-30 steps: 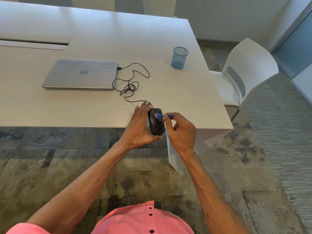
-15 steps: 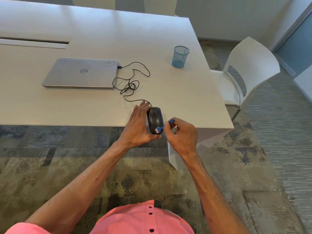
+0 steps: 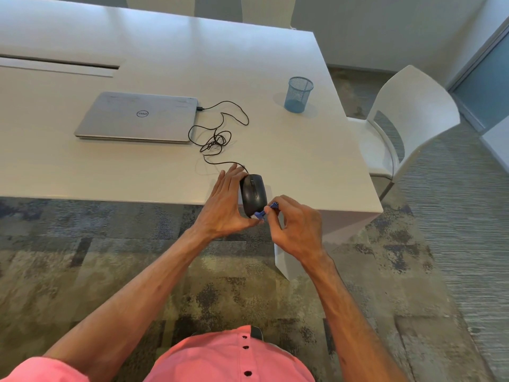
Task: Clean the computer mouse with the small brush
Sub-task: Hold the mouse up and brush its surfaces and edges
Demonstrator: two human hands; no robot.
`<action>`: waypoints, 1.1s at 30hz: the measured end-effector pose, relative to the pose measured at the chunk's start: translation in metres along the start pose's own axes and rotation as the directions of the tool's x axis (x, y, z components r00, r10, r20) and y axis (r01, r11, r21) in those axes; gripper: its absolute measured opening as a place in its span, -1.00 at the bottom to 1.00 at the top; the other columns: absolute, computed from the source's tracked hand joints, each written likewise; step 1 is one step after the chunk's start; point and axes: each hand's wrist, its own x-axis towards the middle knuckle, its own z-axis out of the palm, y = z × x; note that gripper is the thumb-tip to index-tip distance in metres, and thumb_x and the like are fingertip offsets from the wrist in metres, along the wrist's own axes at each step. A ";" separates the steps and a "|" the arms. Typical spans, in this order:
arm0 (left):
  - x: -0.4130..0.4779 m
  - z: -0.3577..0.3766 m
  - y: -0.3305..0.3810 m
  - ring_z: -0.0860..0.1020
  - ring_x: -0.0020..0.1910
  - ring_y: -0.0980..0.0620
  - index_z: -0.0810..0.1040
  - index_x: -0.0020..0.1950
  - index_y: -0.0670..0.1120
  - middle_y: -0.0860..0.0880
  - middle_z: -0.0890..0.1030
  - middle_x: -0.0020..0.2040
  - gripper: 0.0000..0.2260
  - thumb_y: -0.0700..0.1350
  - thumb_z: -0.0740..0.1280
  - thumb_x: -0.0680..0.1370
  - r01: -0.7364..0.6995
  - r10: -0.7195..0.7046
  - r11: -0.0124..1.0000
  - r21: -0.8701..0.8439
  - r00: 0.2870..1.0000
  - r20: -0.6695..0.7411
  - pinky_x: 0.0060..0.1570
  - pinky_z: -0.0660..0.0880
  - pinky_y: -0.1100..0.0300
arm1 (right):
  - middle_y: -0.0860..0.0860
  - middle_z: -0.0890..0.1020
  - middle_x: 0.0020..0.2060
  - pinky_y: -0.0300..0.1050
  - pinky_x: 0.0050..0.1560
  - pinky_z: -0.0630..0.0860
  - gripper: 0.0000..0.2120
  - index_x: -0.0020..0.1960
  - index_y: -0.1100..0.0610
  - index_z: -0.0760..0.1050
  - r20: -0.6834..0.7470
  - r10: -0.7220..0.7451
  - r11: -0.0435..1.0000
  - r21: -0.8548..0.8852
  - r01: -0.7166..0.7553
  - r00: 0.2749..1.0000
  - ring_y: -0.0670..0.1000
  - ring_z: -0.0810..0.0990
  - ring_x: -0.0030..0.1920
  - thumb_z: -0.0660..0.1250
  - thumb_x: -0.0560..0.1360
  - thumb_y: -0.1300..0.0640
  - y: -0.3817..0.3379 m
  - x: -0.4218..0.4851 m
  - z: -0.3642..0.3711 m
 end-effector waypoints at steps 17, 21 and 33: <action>0.002 -0.002 0.003 0.12 0.84 -0.16 0.26 0.73 -0.25 -0.18 0.32 0.75 0.14 0.48 0.49 0.43 0.010 -0.011 1.000 -0.010 1.000 -0.014 0.84 -0.03 -0.16 | -0.09 0.73 -0.18 -0.25 -0.37 0.36 -0.80 -0.01 0.10 0.70 -0.188 -0.103 0.989 -0.128 0.080 0.977 -0.09 0.52 -0.41 0.41 0.70 0.02 -0.010 0.000 0.006; 0.002 0.000 -0.002 0.15 0.83 -0.17 0.27 0.72 -0.24 -0.18 0.33 0.73 0.17 0.49 0.55 0.39 -0.003 0.003 1.000 -0.013 1.000 -0.010 0.84 -0.03 -0.19 | -0.13 0.75 -0.14 -0.36 -0.35 0.27 -0.81 0.03 0.10 0.72 -0.224 0.062 0.998 -0.010 -0.066 0.973 -0.21 0.42 -0.42 0.41 0.68 0.01 -0.009 0.006 0.001; 0.005 0.001 -0.002 0.16 0.83 -0.13 0.26 0.73 -0.20 -0.16 0.31 0.75 0.16 0.43 0.65 0.39 -0.016 0.013 0.998 -0.053 0.999 -0.050 0.84 -0.10 -0.06 | -0.30 0.64 -0.32 -0.28 -0.37 0.41 -0.78 0.01 -0.05 0.70 -0.122 0.447 0.869 0.292 -0.398 0.886 -0.14 0.54 -0.41 0.38 0.68 -0.15 0.004 0.006 0.009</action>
